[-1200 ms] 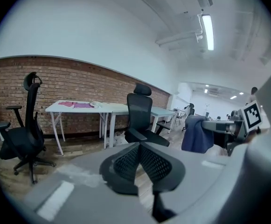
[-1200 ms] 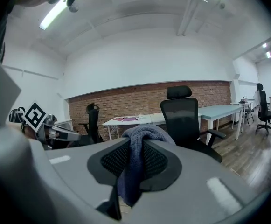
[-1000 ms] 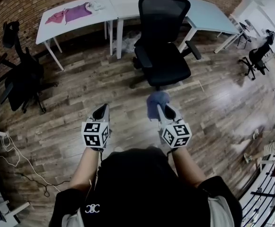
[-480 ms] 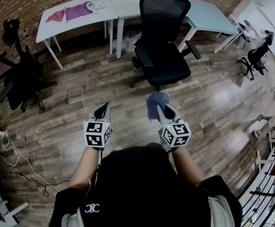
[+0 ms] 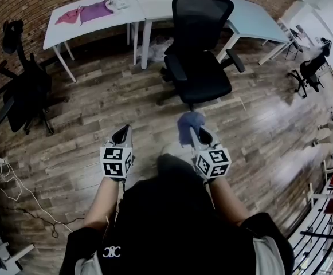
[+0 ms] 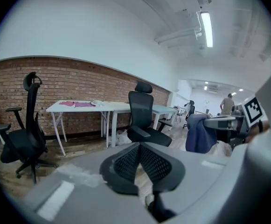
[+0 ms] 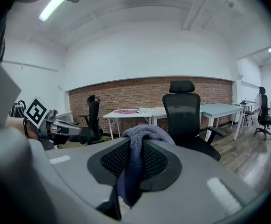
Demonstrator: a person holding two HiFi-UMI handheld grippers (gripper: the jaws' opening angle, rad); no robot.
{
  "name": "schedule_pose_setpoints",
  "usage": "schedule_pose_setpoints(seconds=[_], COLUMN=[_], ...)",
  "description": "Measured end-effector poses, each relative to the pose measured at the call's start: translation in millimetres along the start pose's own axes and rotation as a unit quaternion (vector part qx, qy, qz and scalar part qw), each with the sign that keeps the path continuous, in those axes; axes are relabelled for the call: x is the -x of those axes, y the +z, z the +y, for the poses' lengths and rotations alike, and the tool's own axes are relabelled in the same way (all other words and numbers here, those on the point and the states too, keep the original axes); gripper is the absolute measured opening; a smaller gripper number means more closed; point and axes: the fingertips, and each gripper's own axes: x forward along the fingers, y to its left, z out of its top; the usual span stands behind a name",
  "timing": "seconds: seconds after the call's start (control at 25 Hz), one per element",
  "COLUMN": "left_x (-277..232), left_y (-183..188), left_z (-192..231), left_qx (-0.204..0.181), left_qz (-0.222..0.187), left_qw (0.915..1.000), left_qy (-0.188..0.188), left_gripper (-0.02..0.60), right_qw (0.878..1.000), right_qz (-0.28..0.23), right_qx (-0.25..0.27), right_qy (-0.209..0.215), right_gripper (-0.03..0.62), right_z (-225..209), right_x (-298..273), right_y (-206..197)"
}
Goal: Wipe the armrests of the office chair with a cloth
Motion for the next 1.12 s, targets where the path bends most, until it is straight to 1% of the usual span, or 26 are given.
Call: schedule_pose_setpoints(seconds=[0.2,0.36,0.52,0.76,0.96,1.12], left_x=[-21,-48,-88,-159,-217,-248], left_y=[-2,7,37,87,105,123], left_z=[8,28,53,65,62,60], left_qx=[0.002,-0.002,-0.002,-0.005,-0.006,0.008], left_qz=[0.013,0.026,0.033,0.040,0.066,0.072], left_qw=[0.9999,0.9996,0.9991,0.9989,0.9977,0.9973], left_qy=[0.003,0.013,0.026,0.024,0.011,0.012], left_gripper=[0.003,0.003,0.005,0.005,0.005,0.005], right_qw=[1.000,0.999,0.998,0.994,0.988,0.981], right_qz=[0.018,0.038,0.063,0.101,0.148,0.184], right_qx=[-0.007,-0.013,-0.004,0.009,0.012,0.010], right_qy=[-0.002,0.000,0.012,0.026,0.038,0.056], right_gripper=[0.074,0.074,0.074,0.074,0.074,0.072], right_z=[-18,-38,-61,-102,-136,-151], right_x=[-25,-70,-131,-204,-248,-270], right_y=[-13,-19,-17,-17,-40,-55])
